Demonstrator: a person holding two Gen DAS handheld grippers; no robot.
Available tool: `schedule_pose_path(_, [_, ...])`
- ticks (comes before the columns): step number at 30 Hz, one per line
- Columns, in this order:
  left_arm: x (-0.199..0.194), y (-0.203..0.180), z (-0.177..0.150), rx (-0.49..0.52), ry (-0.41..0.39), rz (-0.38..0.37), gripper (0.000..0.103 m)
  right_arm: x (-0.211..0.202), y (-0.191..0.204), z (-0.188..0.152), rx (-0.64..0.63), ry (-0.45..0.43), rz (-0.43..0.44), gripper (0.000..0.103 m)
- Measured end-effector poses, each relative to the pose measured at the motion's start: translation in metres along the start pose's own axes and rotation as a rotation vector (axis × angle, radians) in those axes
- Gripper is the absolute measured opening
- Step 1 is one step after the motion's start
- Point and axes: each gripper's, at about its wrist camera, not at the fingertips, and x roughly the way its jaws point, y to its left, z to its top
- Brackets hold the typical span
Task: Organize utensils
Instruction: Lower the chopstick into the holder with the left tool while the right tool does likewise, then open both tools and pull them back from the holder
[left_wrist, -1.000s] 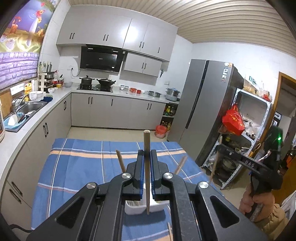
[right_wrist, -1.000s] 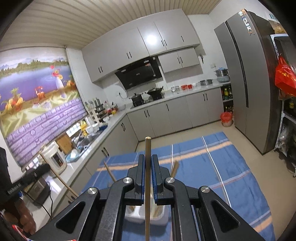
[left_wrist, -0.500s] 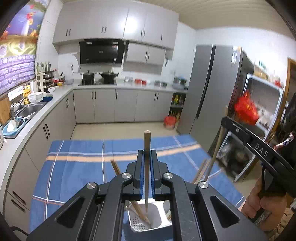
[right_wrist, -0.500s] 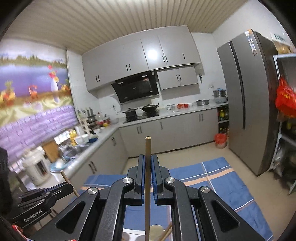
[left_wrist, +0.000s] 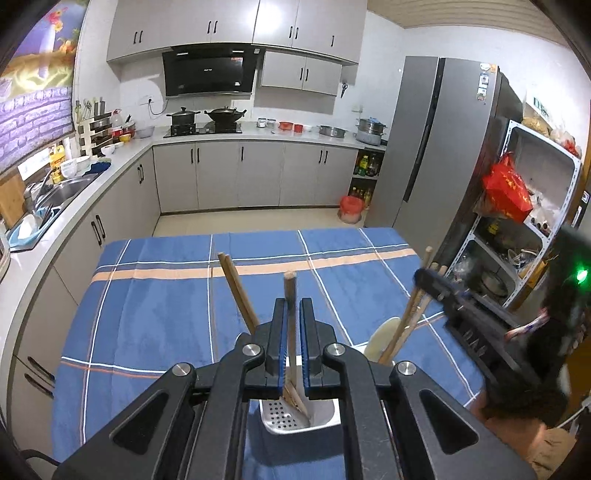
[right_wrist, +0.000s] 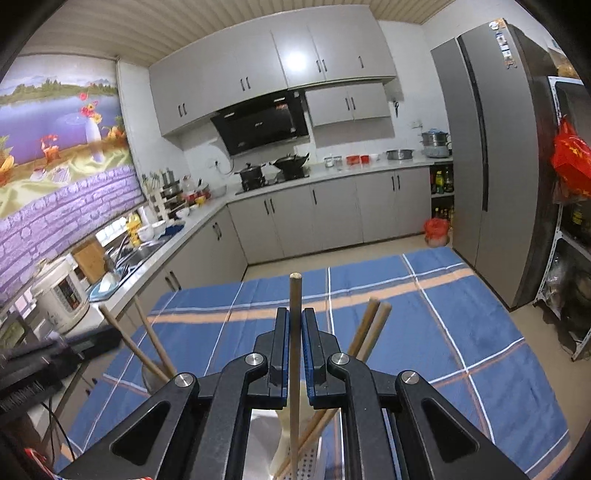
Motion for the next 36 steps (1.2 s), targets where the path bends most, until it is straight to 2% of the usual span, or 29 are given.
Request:
schedule_pose_path(3, [-0.018,-0.002,0.000,-0.002,-0.031,0.013,0.010,0.001,0.003,-0.003,-0.004,0.016,0.016,0.009])
schedule_pose_path(6, [-0.037,0.000,-0.001,-0.004,-0.067,0.032,0.030,-0.007,0.001,-0.002,-0.003,0.014,0.026,0.020])
schedule_pose_path(7, [-0.045,0.001,-0.002,-0.005,-0.081,0.041,0.033,-0.011,0.000,-0.002,0.000,0.009,0.033,0.023])
schedule_pose_path(9, [-0.059,0.000,-0.003,0.002,-0.099,0.061,0.034,-0.019,0.002,-0.002,-0.001,0.000,0.037,0.024])
schedule_pose_path(12, [-0.078,0.001,-0.008,-0.003,-0.114,0.086,0.043,-0.034,0.002,-0.001,0.008,-0.014,0.048,0.031])
schedule_pose_path(21, [-0.122,0.001,-0.044,-0.041,-0.109,0.126,0.050,-0.095,-0.013,-0.014,0.034,-0.046,0.034,0.046])
schedule_pose_path(27, [-0.126,-0.007,-0.089,-0.051,-0.033,0.111,0.051,-0.130,-0.043,-0.053,0.030,0.007,-0.033,0.047])
schedule_pose_path(32, [-0.112,-0.014,-0.138,-0.108,0.092,0.069,0.051,-0.145,-0.081,-0.107,0.062,0.151,-0.097,0.047])
schedule_pose_path(36, [-0.094,-0.028,-0.168,-0.125,0.194,-0.012,0.051,-0.153,-0.097,-0.148,0.112,0.253,-0.080,0.047])
